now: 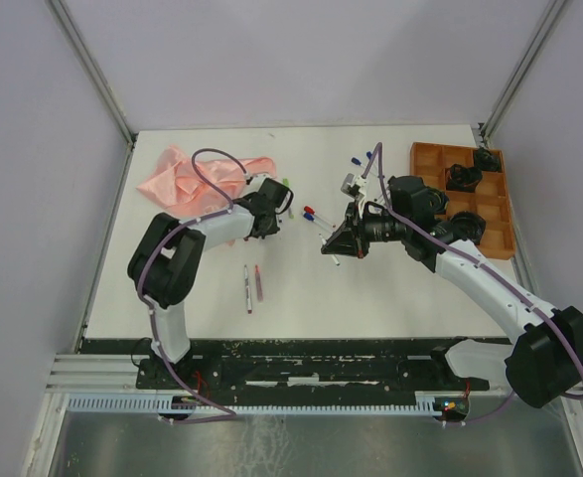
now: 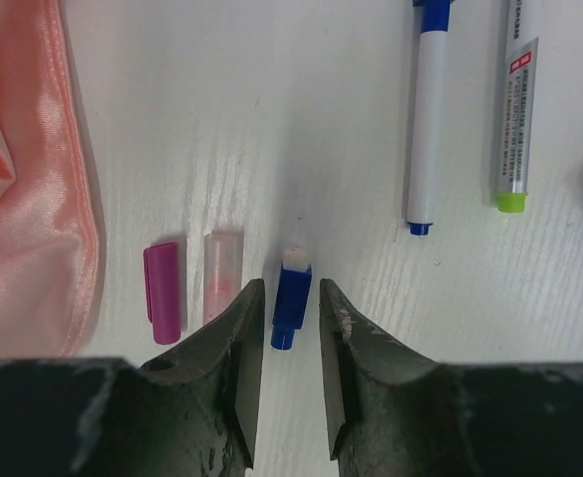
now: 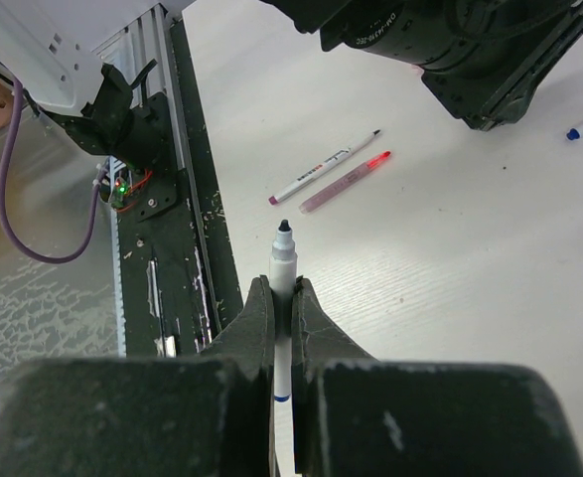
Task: Open the pen caps
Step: Place the pen cap at the center of the board, then place the pen at the center of the board.
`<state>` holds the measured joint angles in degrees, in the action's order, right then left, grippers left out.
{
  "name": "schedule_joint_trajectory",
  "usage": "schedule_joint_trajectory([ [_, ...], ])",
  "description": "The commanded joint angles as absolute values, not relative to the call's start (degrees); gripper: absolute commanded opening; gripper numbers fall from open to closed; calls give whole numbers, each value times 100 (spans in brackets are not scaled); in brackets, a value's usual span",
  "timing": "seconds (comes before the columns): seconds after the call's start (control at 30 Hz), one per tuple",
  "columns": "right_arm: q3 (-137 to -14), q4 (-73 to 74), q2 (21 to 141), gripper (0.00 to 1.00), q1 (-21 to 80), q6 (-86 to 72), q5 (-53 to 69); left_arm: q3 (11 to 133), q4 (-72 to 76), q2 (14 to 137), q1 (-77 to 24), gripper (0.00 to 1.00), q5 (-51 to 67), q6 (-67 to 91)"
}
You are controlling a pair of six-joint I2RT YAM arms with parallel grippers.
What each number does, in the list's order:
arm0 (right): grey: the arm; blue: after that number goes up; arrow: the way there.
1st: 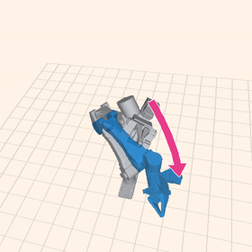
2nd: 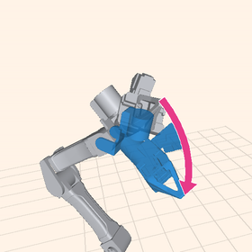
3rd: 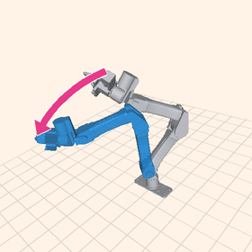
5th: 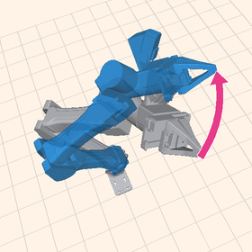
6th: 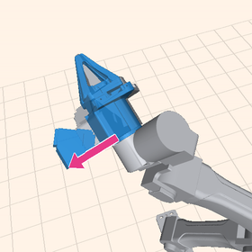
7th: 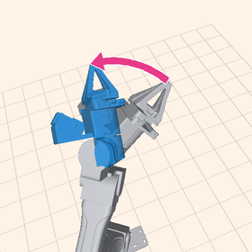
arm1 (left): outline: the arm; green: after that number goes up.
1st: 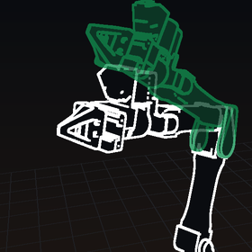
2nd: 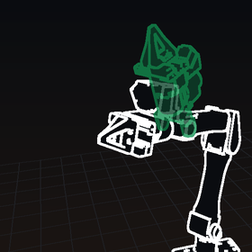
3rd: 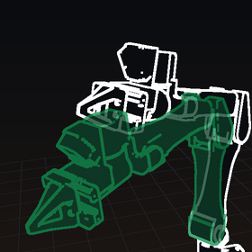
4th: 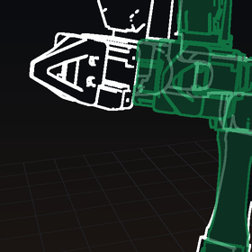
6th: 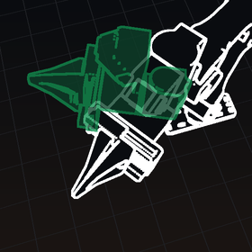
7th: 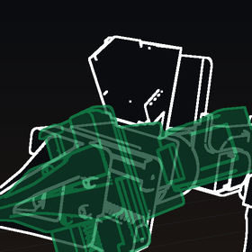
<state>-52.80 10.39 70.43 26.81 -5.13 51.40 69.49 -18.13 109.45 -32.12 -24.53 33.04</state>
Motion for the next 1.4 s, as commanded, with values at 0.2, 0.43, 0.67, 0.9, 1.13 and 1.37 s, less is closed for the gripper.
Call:
schedule_joint_trajectory([
  [0.2,-5250,361,7165,8,2671,-914,5407,6701,-1653,9632,-3208,36,-2296,3011],
  [0.43,-5111,99,7479,7,2941,-1123,5204,5026,-298,7791,-3209,36,-1559,2808],
  [0.67,-5072,-76,7941,7,3373,-1489,4436,3217,612,5773,-3201,46,-1576,2760],
  [0.9,-5591,552,9019,6,3914,-1854,3220,1929,875,4105,-3195,59,-1522,3006],
  [1.13,-6697,1550,10364,6,4483,-2336,2182,1636,320,3070,-3204,61,-1688,3018],
  [1.37,-7549,2069,11080,6,4871,-3053,975,1318,96,2505,-3199,61,-1640,3174],
])
